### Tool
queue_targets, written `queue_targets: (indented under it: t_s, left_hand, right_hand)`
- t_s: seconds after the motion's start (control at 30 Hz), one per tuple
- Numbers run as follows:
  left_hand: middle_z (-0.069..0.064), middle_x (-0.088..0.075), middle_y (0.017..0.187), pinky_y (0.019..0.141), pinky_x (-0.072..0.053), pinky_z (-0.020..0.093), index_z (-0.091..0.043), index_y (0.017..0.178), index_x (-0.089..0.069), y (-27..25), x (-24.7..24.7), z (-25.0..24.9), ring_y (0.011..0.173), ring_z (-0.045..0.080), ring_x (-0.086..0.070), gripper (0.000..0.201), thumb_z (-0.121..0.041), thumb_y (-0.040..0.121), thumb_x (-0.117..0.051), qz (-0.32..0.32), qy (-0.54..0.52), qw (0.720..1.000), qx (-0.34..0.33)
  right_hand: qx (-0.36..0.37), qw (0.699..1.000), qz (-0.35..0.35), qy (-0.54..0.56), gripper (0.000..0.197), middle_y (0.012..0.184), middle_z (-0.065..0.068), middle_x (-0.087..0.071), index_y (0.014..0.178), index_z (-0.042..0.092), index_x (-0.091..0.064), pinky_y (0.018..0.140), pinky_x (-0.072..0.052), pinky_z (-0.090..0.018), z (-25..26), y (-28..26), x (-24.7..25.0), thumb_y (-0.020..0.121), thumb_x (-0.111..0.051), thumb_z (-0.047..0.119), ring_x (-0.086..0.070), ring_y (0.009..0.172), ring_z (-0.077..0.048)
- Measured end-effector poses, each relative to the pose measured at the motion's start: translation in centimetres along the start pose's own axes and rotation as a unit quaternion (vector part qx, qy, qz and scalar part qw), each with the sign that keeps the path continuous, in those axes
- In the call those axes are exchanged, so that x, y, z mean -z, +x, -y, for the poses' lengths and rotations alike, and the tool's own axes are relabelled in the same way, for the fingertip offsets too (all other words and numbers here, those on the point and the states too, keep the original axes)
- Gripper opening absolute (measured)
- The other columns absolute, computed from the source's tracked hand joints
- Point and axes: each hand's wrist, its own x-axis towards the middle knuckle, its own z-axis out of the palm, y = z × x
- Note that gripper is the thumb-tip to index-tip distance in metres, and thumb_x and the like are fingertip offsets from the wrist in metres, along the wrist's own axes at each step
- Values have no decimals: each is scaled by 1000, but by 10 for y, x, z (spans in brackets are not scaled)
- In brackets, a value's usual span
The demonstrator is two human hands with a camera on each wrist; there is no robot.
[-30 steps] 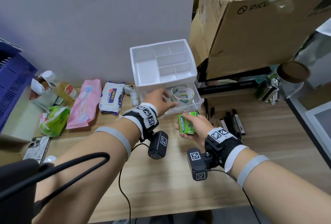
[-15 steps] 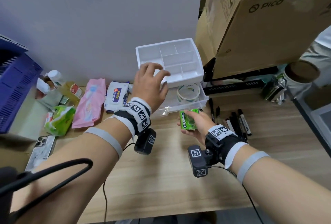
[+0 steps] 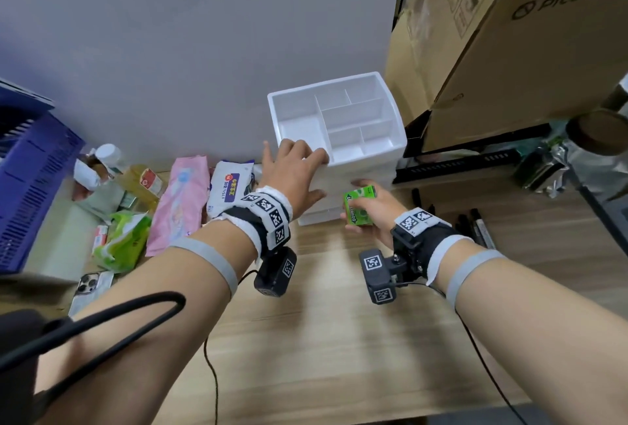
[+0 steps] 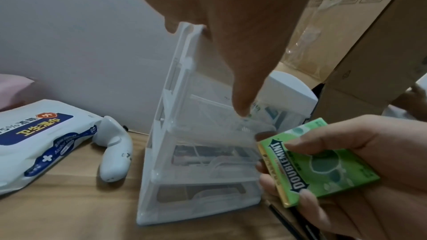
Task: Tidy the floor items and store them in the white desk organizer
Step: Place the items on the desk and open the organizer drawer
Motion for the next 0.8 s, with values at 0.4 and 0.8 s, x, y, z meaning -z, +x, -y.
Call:
queue_targets:
  t_s: [0.4, 0.8]
  left_hand:
    - [3, -57, 95, 73, -40, 40, -21, 103, -54, 8, -21, 9, 92, 30, -50, 37, -28, 75, -77, -108, 46, 992, -47]
    - [2, -57, 97, 71, -36, 39, -19, 104, -53, 13, -25, 8, 94, 30, -49, 37, -24, 76, -77, -107, 55, 992, -36]
  right_hand:
    - [-84, 937, -16, 340, 32, 111, -30, -66, 123, -5, -49, 52, -57, -33, -31, 23, -8, 92, -55, 0, -73, 88, -42]
    - [-142, 947, 37, 285, 22, 97, -29, -72, 113, -5, -57, 53, -58, -27, -61, -18, 21, 94, -46, -1, -74, 83, -34]
